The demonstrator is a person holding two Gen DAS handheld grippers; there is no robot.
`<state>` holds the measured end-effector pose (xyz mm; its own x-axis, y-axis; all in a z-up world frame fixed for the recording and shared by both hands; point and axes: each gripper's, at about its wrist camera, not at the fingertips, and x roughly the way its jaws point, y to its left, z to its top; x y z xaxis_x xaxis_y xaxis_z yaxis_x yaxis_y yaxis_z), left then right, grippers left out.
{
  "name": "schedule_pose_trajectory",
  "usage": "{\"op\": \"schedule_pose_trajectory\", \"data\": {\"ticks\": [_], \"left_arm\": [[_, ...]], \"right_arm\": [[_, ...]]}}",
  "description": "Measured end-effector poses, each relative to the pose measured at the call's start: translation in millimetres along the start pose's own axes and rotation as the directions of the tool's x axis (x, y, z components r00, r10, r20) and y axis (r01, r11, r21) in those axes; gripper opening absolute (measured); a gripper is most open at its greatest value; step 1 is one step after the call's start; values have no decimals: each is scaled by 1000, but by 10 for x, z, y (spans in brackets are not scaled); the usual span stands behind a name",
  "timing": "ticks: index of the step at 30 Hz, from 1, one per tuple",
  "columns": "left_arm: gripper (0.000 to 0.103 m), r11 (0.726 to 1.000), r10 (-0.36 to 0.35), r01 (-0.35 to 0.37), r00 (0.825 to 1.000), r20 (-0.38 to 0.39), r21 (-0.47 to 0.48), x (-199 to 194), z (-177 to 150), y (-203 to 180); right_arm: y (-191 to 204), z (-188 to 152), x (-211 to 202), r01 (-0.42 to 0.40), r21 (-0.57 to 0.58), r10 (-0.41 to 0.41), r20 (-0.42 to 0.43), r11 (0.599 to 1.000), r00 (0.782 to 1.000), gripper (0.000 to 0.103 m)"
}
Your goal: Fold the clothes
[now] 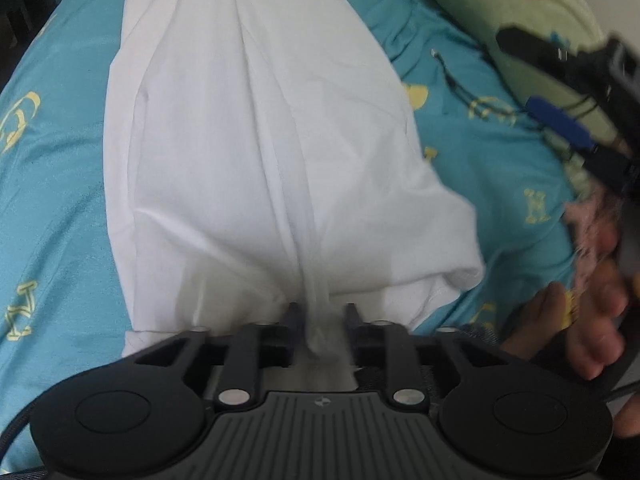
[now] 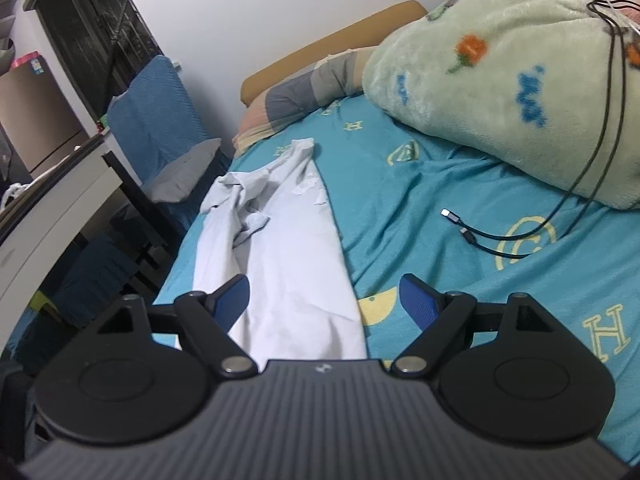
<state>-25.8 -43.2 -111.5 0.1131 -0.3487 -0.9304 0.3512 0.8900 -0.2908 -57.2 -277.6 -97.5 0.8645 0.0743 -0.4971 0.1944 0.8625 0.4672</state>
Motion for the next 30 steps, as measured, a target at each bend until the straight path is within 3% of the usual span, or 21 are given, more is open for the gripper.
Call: {"op": "schedule_pose_trajectory", "data": {"ticks": [2, 4, 6, 10, 12, 14, 15, 16, 19, 22, 24, 28, 29, 30], "left_arm": [[70, 1000, 2, 0, 997, 77, -19, -153, 97, 43], [80, 1000, 6, -2, 987, 158, -28, -297, 211, 95], [82, 999, 15, -7, 971, 238, -34, -397, 337, 156], [82, 996, 87, -72, 915, 394, -52, -438, 546, 333], [82, 989, 144, -137, 876, 461, -48, -392, 582, 427], [82, 981, 186, -189, 842, 506, -46, -307, 612, 528], [82, 977, 206, -205, 835, 510, -59, -264, 637, 596], [82, 976, 215, -208, 834, 508, -72, -226, 671, 674], [82, 980, 196, -153, 837, 511, -124, -125, 784, 921], [82, 978, 179, -91, 835, 521, -189, -37, 879, 1193], [82, 975, 165, -57, 835, 525, -216, 21, 913, 1347], [82, 967, 126, 20, 831, 543, -255, 118, 952, 1585], [82, 963, 123, 32, 830, 544, -267, 137, 955, 1623], [82, 959, 118, 47, 829, 546, -278, 153, 952, 1655]], "right_arm": [[26, 7, -15, -15, -3, 15, 15, 1000, 1000, 83], [61, 34, 2, -33, -9, 33, 22, 999, 999, 84], [106, 81, 59, -53, -21, 54, 18, 998, 998, 84], [307, 303, 358, -88, -88, 87, -16, 992, 996, 80], [444, 446, 615, -105, -133, 103, -27, 986, 994, 79], [594, 590, 916, -124, -184, 118, -41, 975, 992, 75], [679, 660, 1108, -131, -211, 123, -52, 969, 991, 71], [755, 723, 1328, -133, -230, 121, -66, 964, 990, 67], [909, 866, 2063, -121, -243, 97, -110, 962, 989, 67], [943, 959, 2811, -88, -173, 62, -152, 981, 987, 54], [980, 995, 3212, -79, -137, 58, -156, 987, 986, 53], [1099, 979, 3735, -132, -85, 117, -158, 988, 980, 53], [1144, 966, 3810, -141, -93, 124, -163, 986, 979, 50], [1187, 973, 3832, -142, -103, 125, -156, 985, 980, 40]]}}
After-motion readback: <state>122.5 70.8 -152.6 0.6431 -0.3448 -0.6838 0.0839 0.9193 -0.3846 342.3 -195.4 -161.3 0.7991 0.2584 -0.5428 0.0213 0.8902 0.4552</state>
